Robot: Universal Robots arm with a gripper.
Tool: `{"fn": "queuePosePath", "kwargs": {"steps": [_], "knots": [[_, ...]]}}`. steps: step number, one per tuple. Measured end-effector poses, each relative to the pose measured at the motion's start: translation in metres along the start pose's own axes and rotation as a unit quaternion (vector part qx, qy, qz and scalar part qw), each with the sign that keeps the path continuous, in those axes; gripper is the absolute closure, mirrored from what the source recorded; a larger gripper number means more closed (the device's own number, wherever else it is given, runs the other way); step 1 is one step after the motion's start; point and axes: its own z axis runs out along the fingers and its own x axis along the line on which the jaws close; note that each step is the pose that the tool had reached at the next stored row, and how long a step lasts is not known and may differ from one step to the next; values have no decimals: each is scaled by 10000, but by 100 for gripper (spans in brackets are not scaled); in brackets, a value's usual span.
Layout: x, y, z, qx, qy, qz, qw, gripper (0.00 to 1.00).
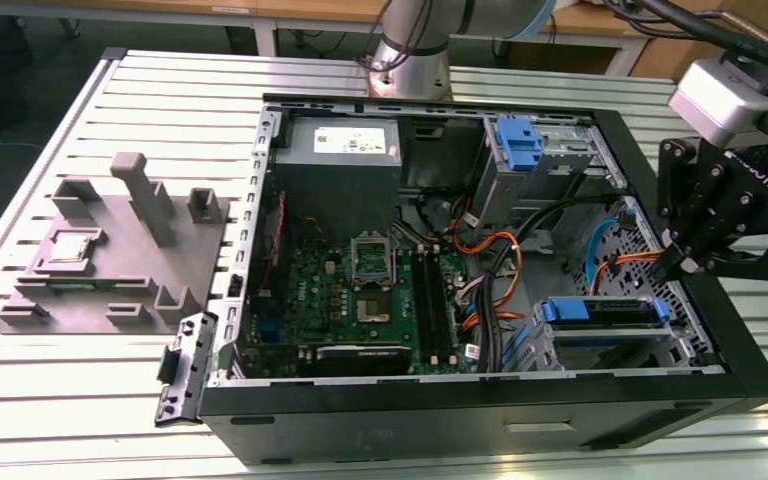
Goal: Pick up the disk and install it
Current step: 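Insert the first disk wire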
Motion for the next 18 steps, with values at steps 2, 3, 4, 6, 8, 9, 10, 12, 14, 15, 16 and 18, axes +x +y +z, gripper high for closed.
{"fn": "queuePosePath", "kwargs": {"steps": [2,3,4,6,8,9,10,12,14,15,16,18], "knots": [[-10,-18,3,0,2,-5,10000,90],[-10,-20,3,0,3,-25,10000,90],[-10,-20,3,3,4,-90,10000,90],[-10,-21,6,11,5,-258,9997,90],[-10,-21,9,19,7,-428,9991,90],[-10,-21,11,22,8,-500,9987,90],[-11,-21,13,23,13,-554,9985,90],[-9,-30,17,18,44,-587,9983,90],[-9,-45,22,9,86,-595,9982,90],[-10,-54,24,3,114,-598,9981,90],[-13,-61,25,-2,137,-599,9981,89],[-29,-72,29,-13,188,-599,9980,83]]}}
